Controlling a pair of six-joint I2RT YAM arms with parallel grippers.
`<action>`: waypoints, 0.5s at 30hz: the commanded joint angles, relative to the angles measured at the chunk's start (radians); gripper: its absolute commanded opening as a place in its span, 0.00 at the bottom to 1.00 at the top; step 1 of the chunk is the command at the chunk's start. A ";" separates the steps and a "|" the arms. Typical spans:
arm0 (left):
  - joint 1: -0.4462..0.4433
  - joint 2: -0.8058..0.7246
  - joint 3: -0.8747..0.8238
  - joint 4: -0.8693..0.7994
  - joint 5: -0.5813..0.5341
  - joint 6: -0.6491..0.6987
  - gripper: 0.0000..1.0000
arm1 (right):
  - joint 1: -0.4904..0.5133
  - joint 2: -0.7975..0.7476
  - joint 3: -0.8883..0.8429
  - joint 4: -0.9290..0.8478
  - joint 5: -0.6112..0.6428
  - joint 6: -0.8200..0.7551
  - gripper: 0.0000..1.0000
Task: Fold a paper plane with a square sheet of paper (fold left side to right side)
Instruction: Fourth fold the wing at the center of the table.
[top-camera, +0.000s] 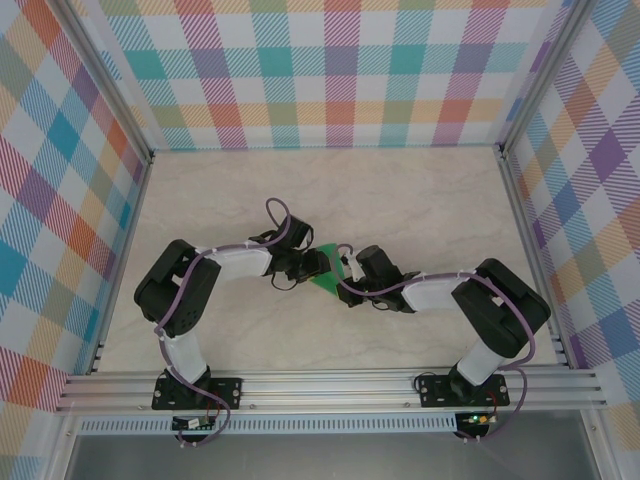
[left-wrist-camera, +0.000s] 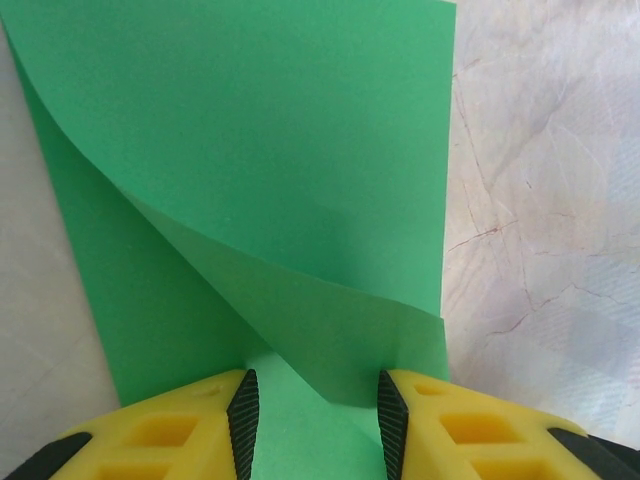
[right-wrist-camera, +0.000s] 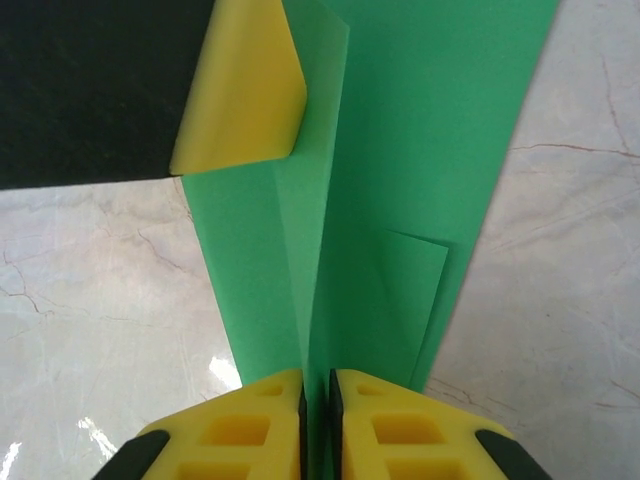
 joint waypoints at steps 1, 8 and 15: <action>-0.012 0.007 0.005 0.000 -0.020 -0.003 0.39 | -0.008 0.004 0.018 -0.018 -0.025 0.009 0.18; -0.012 0.019 -0.002 0.002 -0.020 -0.005 0.38 | -0.017 -0.032 0.029 -0.031 -0.050 0.018 0.28; -0.012 0.014 -0.005 0.003 -0.020 -0.004 0.38 | -0.092 -0.121 0.014 -0.027 -0.173 0.057 0.41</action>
